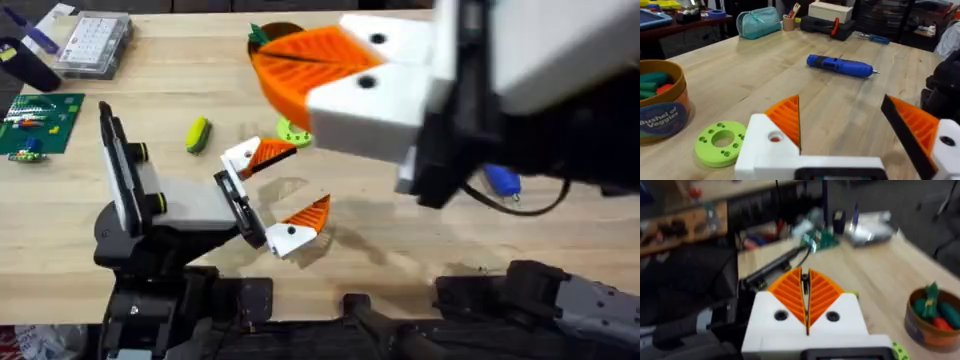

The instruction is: Pick up the gripper from the table and insert it into the empty holder that is missing its gripper. Then pick up a screw, insert it into the mounting hole, and use the screwdriver to tighten it. Finally, clean up the table by picking up the vegetable and placing it into the bucket.

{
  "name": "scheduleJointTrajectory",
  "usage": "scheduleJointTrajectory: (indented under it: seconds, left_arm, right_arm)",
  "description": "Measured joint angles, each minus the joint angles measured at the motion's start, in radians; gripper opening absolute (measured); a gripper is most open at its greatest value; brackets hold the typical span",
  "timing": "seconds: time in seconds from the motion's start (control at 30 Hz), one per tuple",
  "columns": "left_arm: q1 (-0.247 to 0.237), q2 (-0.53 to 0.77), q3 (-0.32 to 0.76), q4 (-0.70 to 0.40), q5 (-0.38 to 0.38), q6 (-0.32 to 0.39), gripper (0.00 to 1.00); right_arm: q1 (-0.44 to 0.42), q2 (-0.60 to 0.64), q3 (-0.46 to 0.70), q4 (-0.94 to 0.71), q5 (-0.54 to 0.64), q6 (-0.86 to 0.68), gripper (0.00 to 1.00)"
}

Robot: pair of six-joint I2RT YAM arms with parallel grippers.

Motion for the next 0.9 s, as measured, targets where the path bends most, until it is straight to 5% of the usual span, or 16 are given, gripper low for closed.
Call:
scheduleJointTrajectory:
  seconds: [0.13, 0.47, 0.9]
  left_arm:
    - [0.0, 0.0, 0.0, 0.0, 0.0, 0.0, 0.987]
    - [0.0, 0.0, 0.0, 0.0, 0.001, 0.0, 0.987]
    - [0.0, 0.0, 0.0, 0.0, 0.0, 0.0, 0.987]
  right_arm:
    - [0.0, -0.007, -0.078, 0.118, 0.014, 0.007, 0.003]
    - [0.0, 0.236, -0.118, 0.281, 0.021, -0.005, 0.003]
    - [0.0, 0.248, -0.119, 0.292, -0.051, -0.055, 0.003]
